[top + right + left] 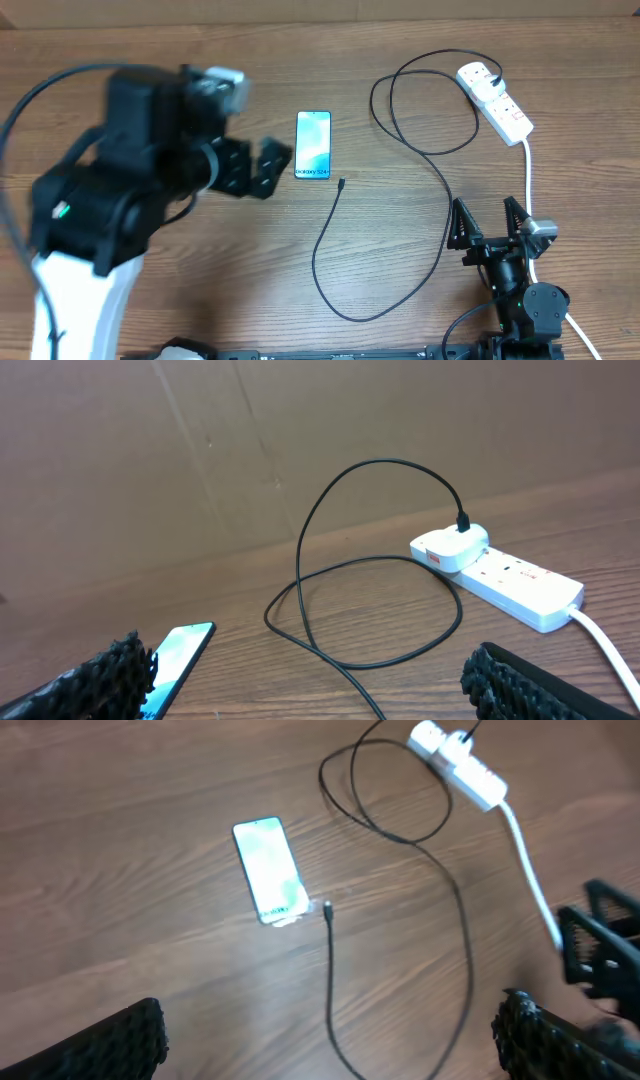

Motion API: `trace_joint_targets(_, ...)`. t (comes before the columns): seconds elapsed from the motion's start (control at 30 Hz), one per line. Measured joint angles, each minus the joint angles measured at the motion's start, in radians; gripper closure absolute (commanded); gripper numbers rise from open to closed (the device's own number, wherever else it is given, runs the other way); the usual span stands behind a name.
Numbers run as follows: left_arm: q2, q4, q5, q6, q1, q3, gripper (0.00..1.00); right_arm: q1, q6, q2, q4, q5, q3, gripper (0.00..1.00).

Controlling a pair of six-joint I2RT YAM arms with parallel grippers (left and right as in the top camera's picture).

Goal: Plug charger to phone and switch on socket
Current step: 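Move the left gripper forward over the blue-screen phone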

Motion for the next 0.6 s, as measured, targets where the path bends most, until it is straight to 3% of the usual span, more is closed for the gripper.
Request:
trace_joint_targets(0.27, 0.140, 0.036, -0.034, -0.072, -0.072, 0.017, 0.00, 0.000, 0.000, 0.000, 0.000, 0.000, 0.000, 0.00)
trace_joint_targets(0.47, 0.385, -0.253, -0.167, -0.204, -0.096, 0.270, 0.00, 0.000, 0.000, 0.000, 0.000, 0.000, 0.000, 0.00)
trace_joint_targets(0.6, 0.494, -0.195, -0.224, -0.246, -0.121, 0.340, 0.00, 0.000, 0.000, 0.000, 0.000, 0.000, 0.000, 0.00)
